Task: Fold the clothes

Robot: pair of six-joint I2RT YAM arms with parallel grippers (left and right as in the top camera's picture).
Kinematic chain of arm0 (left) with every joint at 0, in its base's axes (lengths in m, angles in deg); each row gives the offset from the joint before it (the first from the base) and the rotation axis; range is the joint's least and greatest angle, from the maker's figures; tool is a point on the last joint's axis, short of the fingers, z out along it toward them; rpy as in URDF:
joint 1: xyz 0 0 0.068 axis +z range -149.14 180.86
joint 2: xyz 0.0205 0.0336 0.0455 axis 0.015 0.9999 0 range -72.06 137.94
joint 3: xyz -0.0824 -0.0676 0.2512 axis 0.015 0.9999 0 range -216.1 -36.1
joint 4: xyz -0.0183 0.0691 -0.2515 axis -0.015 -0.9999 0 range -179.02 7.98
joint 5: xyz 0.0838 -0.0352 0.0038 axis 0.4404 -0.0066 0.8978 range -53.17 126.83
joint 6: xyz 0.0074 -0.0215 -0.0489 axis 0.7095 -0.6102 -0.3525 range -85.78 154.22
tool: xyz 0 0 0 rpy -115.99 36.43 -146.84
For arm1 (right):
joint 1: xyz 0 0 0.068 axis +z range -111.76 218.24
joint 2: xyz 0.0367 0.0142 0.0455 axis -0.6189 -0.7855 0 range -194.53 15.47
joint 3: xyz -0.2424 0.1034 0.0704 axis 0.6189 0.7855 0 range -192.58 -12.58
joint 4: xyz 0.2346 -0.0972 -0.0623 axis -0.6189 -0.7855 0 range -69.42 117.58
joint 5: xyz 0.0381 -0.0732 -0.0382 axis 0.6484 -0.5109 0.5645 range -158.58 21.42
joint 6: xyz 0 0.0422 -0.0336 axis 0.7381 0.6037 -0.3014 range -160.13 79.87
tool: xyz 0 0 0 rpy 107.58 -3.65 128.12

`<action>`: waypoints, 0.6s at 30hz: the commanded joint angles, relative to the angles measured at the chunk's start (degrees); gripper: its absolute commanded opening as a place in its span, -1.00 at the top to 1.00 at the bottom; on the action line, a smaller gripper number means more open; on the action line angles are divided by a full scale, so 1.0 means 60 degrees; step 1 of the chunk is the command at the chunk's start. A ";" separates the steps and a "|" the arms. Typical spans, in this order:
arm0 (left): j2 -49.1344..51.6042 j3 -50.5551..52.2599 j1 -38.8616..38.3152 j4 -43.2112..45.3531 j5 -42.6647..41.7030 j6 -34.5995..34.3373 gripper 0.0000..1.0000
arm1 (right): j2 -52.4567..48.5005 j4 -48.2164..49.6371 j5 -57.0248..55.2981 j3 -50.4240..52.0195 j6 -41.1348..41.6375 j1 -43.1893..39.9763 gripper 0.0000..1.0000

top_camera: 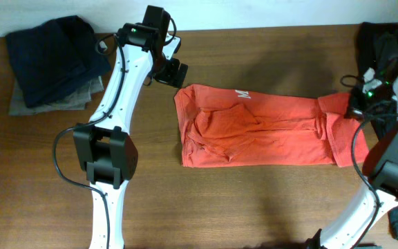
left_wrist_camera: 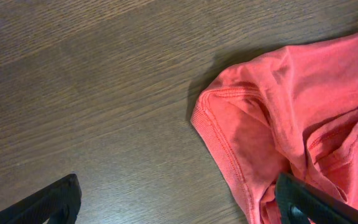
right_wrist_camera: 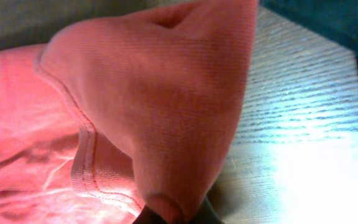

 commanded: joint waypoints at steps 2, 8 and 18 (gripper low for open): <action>-0.0353 -0.0175 0.0066 -0.0011 0.0036 0.0157 -0.98 | 0.0004 -0.0302 -0.1785 -0.0219 0.0703 0.1330 0.92; -0.0353 -0.0175 0.0066 -0.0018 0.0036 0.0157 -0.98 | 0.0004 -0.0546 -0.2503 -0.0219 0.1621 0.2874 0.92; -0.0353 -0.0175 0.0062 -0.0036 0.0036 0.0157 -0.98 | 0.0000 -0.1060 -0.2419 -0.0219 0.2200 0.4164 0.92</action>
